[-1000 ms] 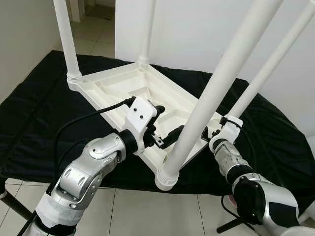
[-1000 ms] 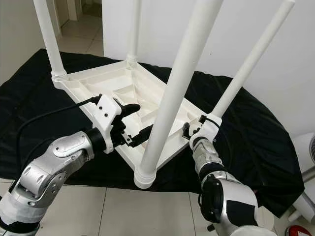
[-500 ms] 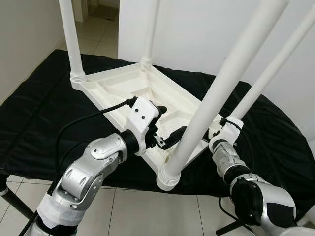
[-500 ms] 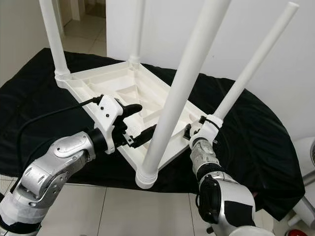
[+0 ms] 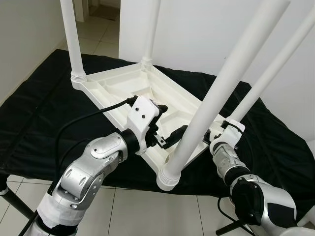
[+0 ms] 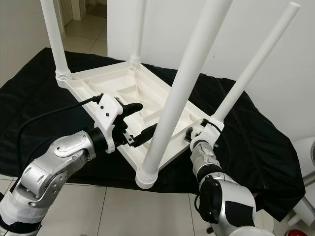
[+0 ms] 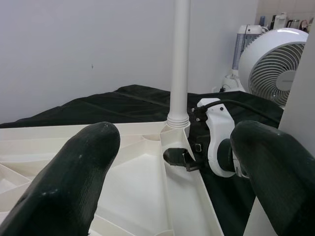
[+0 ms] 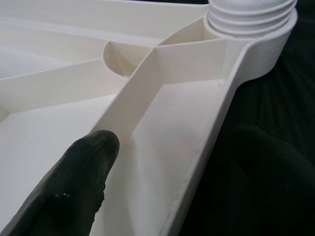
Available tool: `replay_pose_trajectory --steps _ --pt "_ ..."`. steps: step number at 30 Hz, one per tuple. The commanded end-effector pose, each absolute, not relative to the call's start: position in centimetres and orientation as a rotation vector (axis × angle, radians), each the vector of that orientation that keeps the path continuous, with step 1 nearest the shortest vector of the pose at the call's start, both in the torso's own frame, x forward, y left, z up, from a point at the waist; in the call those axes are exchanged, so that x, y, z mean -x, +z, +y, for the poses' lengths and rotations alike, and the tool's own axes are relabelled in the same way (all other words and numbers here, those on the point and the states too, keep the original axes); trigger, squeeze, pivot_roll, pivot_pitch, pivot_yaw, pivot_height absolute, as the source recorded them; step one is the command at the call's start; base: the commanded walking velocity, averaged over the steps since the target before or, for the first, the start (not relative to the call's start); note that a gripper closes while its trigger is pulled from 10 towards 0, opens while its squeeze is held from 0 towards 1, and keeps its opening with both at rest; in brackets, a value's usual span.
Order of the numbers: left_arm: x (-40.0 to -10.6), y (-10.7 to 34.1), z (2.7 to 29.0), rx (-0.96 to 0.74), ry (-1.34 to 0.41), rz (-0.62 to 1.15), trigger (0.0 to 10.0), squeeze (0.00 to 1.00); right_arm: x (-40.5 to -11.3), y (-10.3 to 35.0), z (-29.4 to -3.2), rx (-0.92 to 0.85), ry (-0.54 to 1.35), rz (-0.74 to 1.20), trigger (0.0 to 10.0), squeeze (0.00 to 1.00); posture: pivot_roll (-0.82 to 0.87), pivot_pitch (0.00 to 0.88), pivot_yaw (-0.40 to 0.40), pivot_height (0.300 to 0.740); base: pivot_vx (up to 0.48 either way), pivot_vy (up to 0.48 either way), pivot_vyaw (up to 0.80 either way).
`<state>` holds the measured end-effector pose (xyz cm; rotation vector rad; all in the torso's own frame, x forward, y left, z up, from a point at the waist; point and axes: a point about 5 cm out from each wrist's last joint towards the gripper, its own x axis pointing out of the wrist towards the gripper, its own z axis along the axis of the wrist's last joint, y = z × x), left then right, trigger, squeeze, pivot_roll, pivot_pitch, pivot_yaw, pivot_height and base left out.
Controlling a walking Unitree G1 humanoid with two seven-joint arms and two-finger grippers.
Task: Building children table
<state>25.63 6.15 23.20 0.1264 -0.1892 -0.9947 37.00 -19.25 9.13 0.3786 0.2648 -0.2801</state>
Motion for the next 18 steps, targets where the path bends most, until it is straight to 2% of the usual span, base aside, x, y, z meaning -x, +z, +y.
replay_pose_trajectory --steps 1,8,18 --pt "-25.2 23.6 5.7 -0.120 -1.040 -0.201 10.0 0.00 -36.6 8.5 -19.4 -0.389 -0.284 0.296 10.0 0.00 0.12 0.000 -0.165 0.740 0.000 0.000 0.00" --pt "-24.1 24.0 4.4 -0.116 -1.059 -0.195 10.0 0.00 -37.7 10.1 -18.7 -0.400 -0.128 0.268 10.0 0.00 0.14 0.000 -0.154 0.740 0.000 0.000 0.00" --pt "-24.0 24.5 3.7 -0.160 -1.035 -0.186 10.0 0.00 -38.8 12.0 -17.6 -0.353 -0.040 0.233 10.0 0.00 0.15 0.000 -0.146 0.740 0.000 0.000 0.00"
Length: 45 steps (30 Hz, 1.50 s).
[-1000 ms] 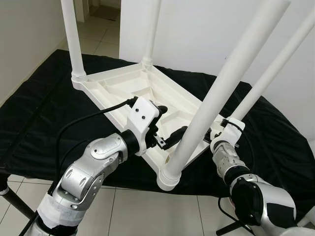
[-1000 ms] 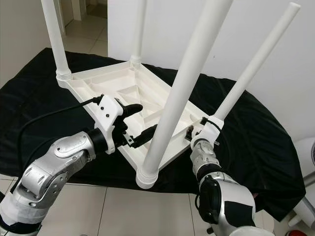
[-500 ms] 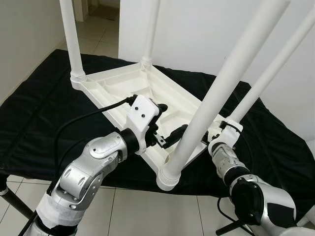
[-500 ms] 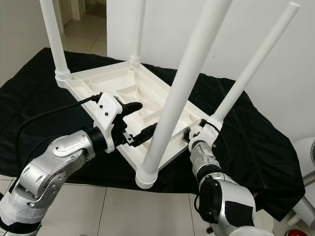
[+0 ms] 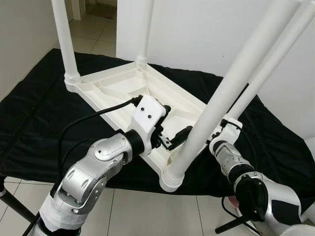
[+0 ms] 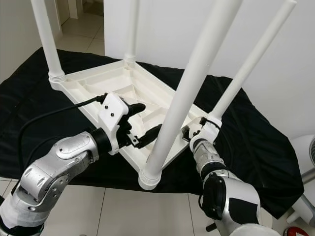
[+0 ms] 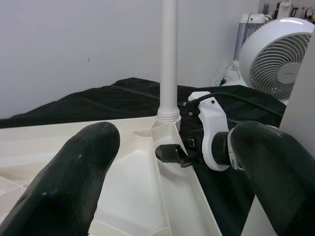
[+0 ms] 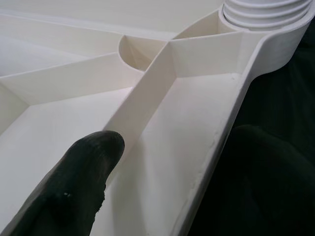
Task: Building children table
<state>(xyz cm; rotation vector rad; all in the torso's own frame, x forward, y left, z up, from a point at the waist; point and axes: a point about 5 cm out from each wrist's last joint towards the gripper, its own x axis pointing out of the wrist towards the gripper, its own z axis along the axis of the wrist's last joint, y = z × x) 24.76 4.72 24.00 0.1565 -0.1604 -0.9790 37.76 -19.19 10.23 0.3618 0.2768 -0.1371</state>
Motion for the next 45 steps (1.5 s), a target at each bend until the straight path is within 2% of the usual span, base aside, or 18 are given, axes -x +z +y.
replay_pose_trajectory --steps 1,11,17,23,28,32,35,41,45 --pt "-24.0 24.6 3.6 -0.161 -1.029 -0.187 10.0 0.00 -38.9 12.2 -17.3 -0.349 -0.028 0.231 10.0 0.00 0.15 0.000 -0.146 0.740 0.000 0.000 0.00" --pt "-23.5 26.1 2.1 -0.138 -1.016 -0.212 10.0 0.00 -39.7 13.7 -14.8 -0.358 0.041 0.181 10.0 0.00 0.17 0.000 -0.134 0.740 0.000 0.000 0.00" --pt "-23.5 26.3 1.9 -0.124 -1.010 -0.214 10.0 0.00 -39.7 13.9 -14.8 -0.347 0.038 0.161 10.0 0.00 0.17 0.000 -0.138 0.740 0.000 0.000 0.00" --pt "-24.8 25.4 3.3 -0.146 -0.939 -0.187 10.0 0.00 -39.2 13.3 -16.6 -0.298 0.009 0.134 10.0 0.00 0.14 0.000 -0.149 0.740 0.000 0.000 0.00" --pt "-27.4 24.2 5.7 -0.183 -0.835 -0.148 10.0 0.00 -38.2 11.8 -18.6 -0.157 -0.026 0.141 10.0 0.00 0.11 0.000 -0.145 0.740 0.000 0.000 0.00" --pt "-27.9 23.5 6.3 -0.210 -0.830 -0.125 10.0 0.00 -37.7 11.3 -19.1 -0.138 -0.004 0.125 10.0 0.00 0.09 0.000 -0.138 0.740 0.000 0.000 0.00" --pt "-28.5 21.2 6.9 -0.274 -0.860 -0.058 10.0 0.00 -36.6 10.5 -20.1 -0.156 0.015 0.066 10.0 0.00 0.08 0.000 -0.144 0.740 0.000 0.000 0.00" --pt "-28.4 20.2 6.9 -0.270 -0.893 -0.038 10.0 0.00 -35.6 10.1 -20.5 -0.135 0.027 0.016 10.0 0.00 0.07 0.000 -0.141 0.740 0.000 0.000 0.00" --pt "-29.4 19.6 7.7 -0.272 -0.829 -0.053 10.0 0.00 -34.5 9.9 -20.9 -0.127 0.055 -0.026 10.0 0.00 0.06 0.000 -0.137 0.740 0.000 0.000 0.00"
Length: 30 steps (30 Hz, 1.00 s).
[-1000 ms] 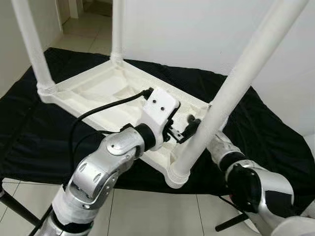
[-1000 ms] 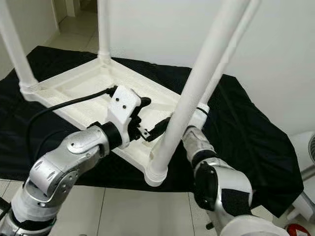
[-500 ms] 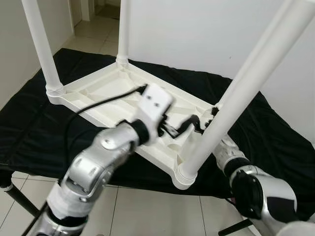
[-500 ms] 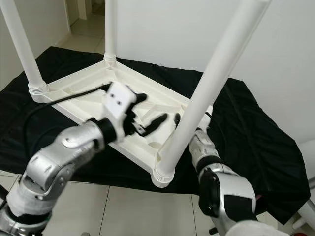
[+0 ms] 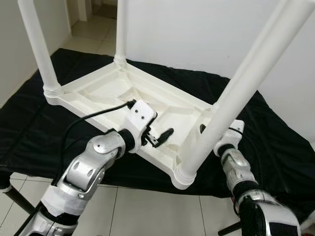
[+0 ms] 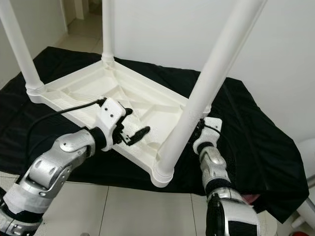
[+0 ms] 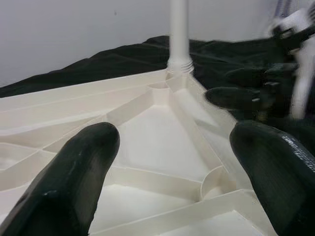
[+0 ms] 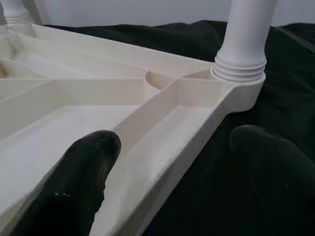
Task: Building children table
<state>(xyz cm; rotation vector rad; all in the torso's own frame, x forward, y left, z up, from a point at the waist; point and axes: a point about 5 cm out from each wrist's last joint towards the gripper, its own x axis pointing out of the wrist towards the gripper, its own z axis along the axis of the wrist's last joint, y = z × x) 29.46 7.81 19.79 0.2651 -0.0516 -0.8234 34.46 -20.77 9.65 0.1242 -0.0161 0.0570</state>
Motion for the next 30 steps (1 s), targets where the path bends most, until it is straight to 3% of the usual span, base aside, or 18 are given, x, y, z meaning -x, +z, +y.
replay_pose_trajectory --steps 1,9,15,22,30 --pt "-31.1 20.1 9.6 -0.237 -0.678 -0.088 10.0 0.00 -33.7 9.7 -21.2 -0.118 0.076 -0.043 10.0 0.00 0.05 0.000 -0.132 0.740 0.000 0.000 0.00" --pt "-32.8 21.1 13.4 -0.099 -0.460 -0.151 10.0 0.00 -32.8 9.4 -21.2 -0.105 0.097 -0.047 10.0 0.00 0.03 0.000 -0.125 0.740 0.000 0.000 0.00" --pt "-32.8 21.2 14.3 -0.098 -0.440 -0.157 10.0 0.00 -32.5 9.4 -21.0 -0.109 0.117 -0.055 10.0 0.00 0.03 0.000 -0.124 0.740 0.000 0.000 0.00" --pt "-30.3 19.4 14.5 -0.219 -0.705 -0.106 10.0 0.00 -29.5 11.4 -19.9 -0.018 0.430 -0.108 10.0 0.00 0.03 0.000 -0.117 0.740 0.000 0.000 0.00" --pt "-29.0 18.8 15.9 -0.300 -0.777 -0.064 10.0 0.00 -25.9 12.5 -20.6 0.125 0.748 -0.005 10.0 0.00 0.02 0.000 -0.112 0.740 0.000 0.000 0.00"
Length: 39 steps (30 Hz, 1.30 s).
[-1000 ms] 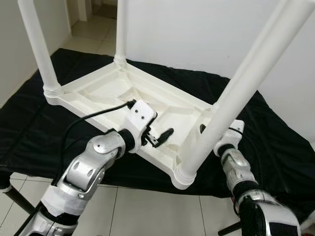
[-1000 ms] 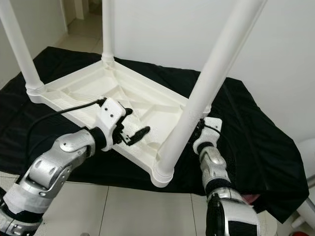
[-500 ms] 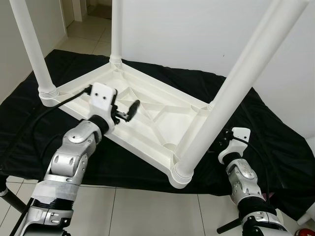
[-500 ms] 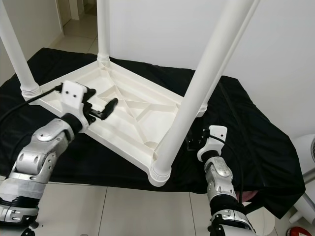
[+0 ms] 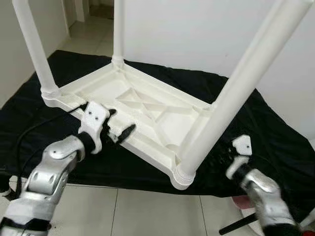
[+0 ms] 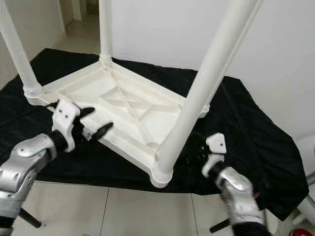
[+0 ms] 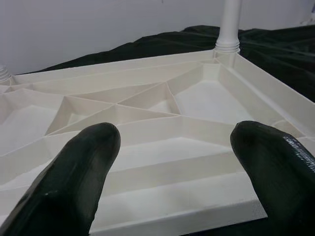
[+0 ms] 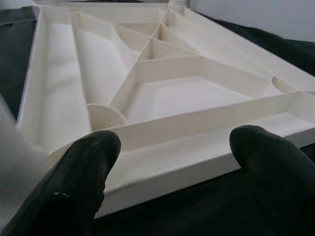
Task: Building children table
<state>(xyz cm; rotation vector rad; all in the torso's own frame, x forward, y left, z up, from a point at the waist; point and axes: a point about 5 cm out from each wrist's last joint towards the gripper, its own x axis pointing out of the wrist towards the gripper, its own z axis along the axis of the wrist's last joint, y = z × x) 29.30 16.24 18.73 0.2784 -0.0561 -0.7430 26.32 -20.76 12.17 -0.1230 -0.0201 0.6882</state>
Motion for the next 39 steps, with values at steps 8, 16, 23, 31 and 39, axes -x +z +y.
replay_pose_trajectory --steps 8,16,23,31,39 --pt "-28.7 19.0 17.0 -0.346 -0.771 -0.052 10.0 0.00 -22.6 14.3 -20.9 0.187 1.041 0.115 10.0 0.00 0.02 0.000 -0.111 0.740 0.000 0.000 0.00" --pt "-28.6 19.0 17.2 -0.339 -0.762 -0.050 10.0 0.00 -23.2 14.6 -18.3 0.130 1.113 0.082 10.0 0.00 0.04 0.000 -0.131 0.740 0.000 0.000 0.00" --pt "-28.5 19.2 17.2 -0.342 -0.745 -0.057 10.0 0.00 -24.6 14.3 -16.1 0.081 1.062 0.032 10.0 0.00 0.06 0.000 -0.149 0.740 0.000 0.000 0.00" --pt "-28.1 19.3 17.4 -0.342 -0.713 -0.069 10.0 0.00 -26.1 13.9 -12.6 0.001 0.970 -0.012 10.0 0.00 0.08 0.000 -0.170 0.740 0.000 0.000 0.00" --pt "-28.0 19.5 17.1 -0.331 -0.708 -0.080 10.0 0.00 -28.3 13.8 -14.7 -0.001 0.768 -0.037 10.0 0.00 0.08 0.000 -0.169 0.740 0.000 0.000 0.00"
